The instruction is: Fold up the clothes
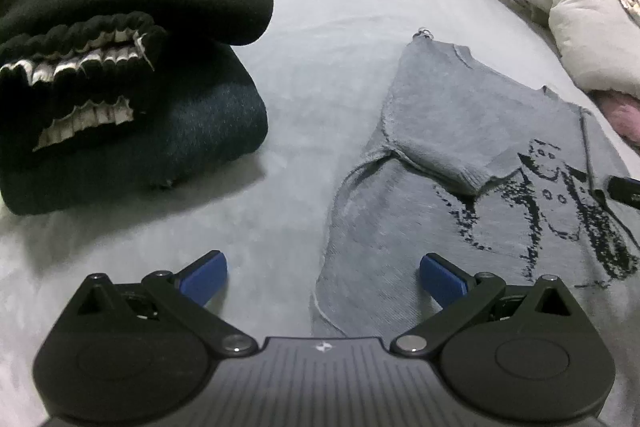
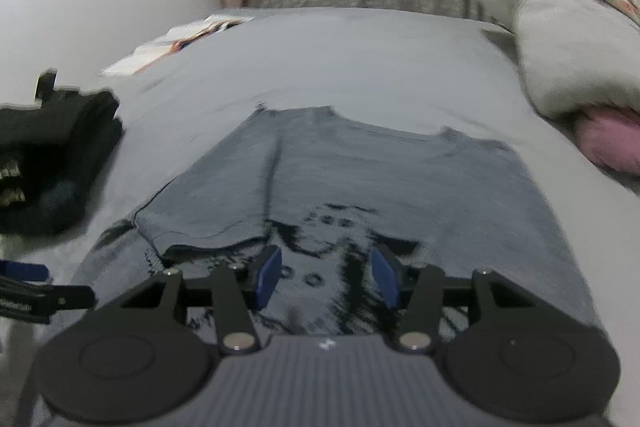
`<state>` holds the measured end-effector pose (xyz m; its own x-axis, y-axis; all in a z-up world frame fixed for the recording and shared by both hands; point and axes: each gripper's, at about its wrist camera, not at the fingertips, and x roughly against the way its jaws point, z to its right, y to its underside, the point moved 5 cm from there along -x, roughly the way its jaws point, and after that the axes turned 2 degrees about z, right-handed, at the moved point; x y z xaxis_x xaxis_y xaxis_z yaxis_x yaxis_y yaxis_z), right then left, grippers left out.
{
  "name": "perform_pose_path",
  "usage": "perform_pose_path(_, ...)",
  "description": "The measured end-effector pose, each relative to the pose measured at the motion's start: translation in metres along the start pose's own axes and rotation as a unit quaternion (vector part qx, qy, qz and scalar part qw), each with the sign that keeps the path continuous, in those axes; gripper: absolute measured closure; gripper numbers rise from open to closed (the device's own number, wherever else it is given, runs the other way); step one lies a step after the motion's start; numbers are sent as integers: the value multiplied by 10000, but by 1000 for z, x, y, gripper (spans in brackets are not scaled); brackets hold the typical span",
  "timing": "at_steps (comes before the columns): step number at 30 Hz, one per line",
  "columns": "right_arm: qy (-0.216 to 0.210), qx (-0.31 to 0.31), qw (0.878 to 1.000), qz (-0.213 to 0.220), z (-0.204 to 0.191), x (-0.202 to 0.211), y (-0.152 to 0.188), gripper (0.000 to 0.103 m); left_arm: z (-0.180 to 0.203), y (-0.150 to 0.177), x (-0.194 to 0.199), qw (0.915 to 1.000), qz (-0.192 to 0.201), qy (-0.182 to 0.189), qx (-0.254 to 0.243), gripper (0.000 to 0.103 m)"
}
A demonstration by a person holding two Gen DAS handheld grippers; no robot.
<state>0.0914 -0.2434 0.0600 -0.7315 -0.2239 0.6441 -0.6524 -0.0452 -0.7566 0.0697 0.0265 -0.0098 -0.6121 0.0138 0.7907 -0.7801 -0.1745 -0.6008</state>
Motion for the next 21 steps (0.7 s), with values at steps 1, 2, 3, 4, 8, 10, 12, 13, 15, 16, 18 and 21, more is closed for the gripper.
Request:
perform_pose_path(1,41,-130,9999,69,8,7,1,44,0,-1,-1,10000,23,-6,-14,0)
perform_pose_path(2,87,-393,9990,176,21,18,3,43,-1,-2,-1,10000,50,17,-28,0)
perform_pose_path(3,116,-667,9973,268,36,24,5,42,-1,-4,-1,10000,77,39,-42,0)
perform_pose_path(4,134,-810,9961,314,44,26,5,41,-2,-5,-1,9999,112,69,-62,0)
perform_pose_path(8,429,-1525,9857,574,89,42,17,39,-10,-15,3,9987,424,235,-173,0)
perform_pose_path(10,482,-1780,9810,597,103,43,24,39,-9,-17,0,9978,469,392,-237,0)
perform_pose_path(12,513,-1990,9771,557,112,40,30,39,-8,-19,-2,9967,515,548,-301,0)
perform_pose_path(13,530,-2096,9749,534,116,38,34,39,-6,-20,-4,9958,545,634,-362,0)
perform_pose_path(15,509,-2148,9741,490,117,35,39,39,3,-22,-6,9939,614,729,-562,0)
perform_pose_path(16,478,-2136,9745,485,116,35,40,39,9,-22,-8,9924,667,701,-758,0)
perform_pose_path(18,385,-2082,9760,500,111,33,42,38,18,-24,-12,9883,776,505,-1216,0)
perform_pose_path(21,299,-2030,9776,477,107,31,45,38,24,-29,-18,9803,879,184,-1757,0)
